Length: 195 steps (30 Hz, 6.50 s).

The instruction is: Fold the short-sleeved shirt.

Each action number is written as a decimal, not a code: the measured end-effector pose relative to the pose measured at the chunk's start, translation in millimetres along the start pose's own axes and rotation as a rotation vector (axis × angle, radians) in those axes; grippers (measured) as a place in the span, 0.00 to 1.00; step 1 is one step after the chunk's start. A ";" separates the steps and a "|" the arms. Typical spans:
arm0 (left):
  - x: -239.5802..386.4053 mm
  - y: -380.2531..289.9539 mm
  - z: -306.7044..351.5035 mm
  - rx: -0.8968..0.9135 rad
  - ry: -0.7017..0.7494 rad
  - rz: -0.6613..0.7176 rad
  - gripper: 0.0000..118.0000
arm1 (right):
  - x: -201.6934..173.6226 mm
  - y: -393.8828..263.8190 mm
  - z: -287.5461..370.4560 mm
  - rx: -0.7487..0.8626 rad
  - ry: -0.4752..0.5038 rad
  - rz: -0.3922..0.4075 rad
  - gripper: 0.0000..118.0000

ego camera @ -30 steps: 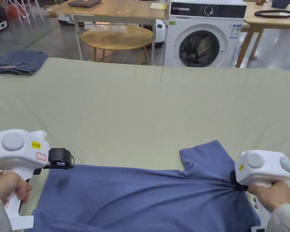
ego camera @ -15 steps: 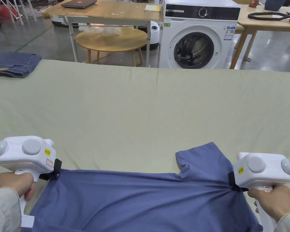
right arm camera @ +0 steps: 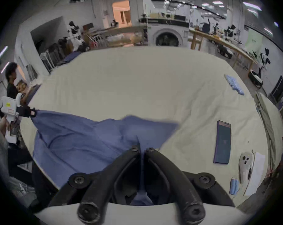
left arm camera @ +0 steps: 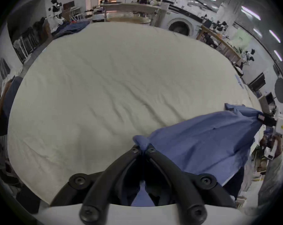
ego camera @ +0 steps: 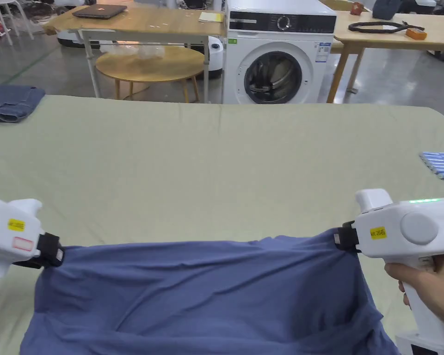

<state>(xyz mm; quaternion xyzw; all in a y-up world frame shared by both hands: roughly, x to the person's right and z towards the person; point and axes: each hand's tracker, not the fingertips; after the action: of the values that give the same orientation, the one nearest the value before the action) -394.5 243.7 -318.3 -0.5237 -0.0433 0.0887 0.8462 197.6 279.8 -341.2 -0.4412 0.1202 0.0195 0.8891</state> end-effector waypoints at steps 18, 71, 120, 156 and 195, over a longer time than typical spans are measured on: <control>-13.6 -182.9 11.3 -0.126 -0.128 0.049 0.00 | 46.6 -218.1 22.0 -0.218 0.035 -0.105 0.00; -79.1 -166.4 -38.5 -0.173 -0.498 0.435 0.88 | -63.3 -139.8 16.2 -0.127 0.225 -0.054 0.00; 252.2 -139.9 -113.8 -0.336 -0.554 -0.128 0.00 | -36.1 -143.9 40.8 -0.093 0.253 -0.110 0.00; 74.1 -156.5 -128.1 -0.263 -0.854 0.371 0.81 | -50.5 -138.3 38.3 -0.094 0.271 -0.088 0.00; 206.7 -90.4 -76.3 -0.373 -0.308 -0.088 0.05 | -71.7 -139.0 37.9 -0.117 0.299 -0.062 0.00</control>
<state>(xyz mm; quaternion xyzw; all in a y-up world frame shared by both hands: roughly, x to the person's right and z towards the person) -169.7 177.6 -275.7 -0.6486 -0.2102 0.1211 0.7215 155.0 230.0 -194.2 -0.4936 0.2361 -0.0669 0.8344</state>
